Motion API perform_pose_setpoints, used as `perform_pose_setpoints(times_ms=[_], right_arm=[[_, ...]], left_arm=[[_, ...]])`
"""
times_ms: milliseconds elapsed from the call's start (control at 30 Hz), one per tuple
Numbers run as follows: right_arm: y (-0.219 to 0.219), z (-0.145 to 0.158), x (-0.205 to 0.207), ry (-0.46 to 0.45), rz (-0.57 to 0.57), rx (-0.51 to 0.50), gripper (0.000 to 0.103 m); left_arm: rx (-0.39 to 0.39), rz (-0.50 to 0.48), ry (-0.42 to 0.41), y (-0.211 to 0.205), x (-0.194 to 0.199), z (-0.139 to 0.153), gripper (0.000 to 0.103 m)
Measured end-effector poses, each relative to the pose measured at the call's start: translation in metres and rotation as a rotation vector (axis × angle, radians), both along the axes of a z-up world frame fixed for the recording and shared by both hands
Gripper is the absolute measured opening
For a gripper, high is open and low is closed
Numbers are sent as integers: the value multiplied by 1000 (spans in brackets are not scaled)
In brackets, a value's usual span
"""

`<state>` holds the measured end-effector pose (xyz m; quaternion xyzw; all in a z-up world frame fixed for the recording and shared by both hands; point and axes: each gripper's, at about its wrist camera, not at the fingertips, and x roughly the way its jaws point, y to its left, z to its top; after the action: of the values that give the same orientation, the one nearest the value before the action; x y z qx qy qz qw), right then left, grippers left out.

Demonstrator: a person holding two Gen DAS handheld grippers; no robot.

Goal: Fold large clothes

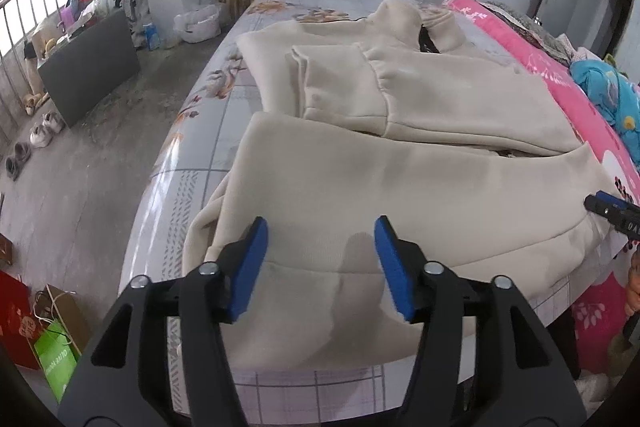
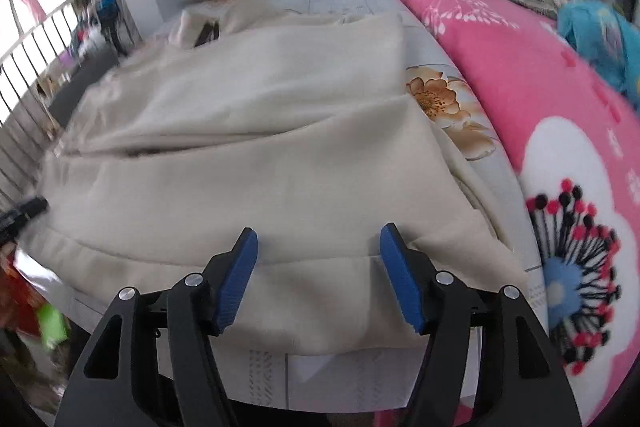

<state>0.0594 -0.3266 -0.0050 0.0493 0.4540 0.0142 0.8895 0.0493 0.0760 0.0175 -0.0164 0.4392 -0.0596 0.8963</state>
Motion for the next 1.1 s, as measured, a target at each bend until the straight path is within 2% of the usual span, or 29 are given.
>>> perform_pose_setpoints(times_ms=[100,167,233,467,633,700,867,1100], right_arm=[[5,12,0,-19,5,-46,67],[6,21,2,-49,6,-35,74],[5,27,5,-64,6,-9,76],[30,38,34,-54,63,45,80],[51,31,50,-21,94,11,82],[54,24,55,3,92,6,82],[52,2,66,84,63,-6,83],[55,-3,63,81,85,-20,93]], left_arm=[[6,8,-30,0,-1,12,62],[8,10,-57,-2,0,21,67],[25,8,-70,-8,4,28,71],[96,-34,-15,-49,34,26,80],[192,-41,54,-74,48,6,82],[205,-35,85,-77,51,-1,83],[206,7,86,-76,52,-7,92],[227,43,90,-80,50,-8,95]])
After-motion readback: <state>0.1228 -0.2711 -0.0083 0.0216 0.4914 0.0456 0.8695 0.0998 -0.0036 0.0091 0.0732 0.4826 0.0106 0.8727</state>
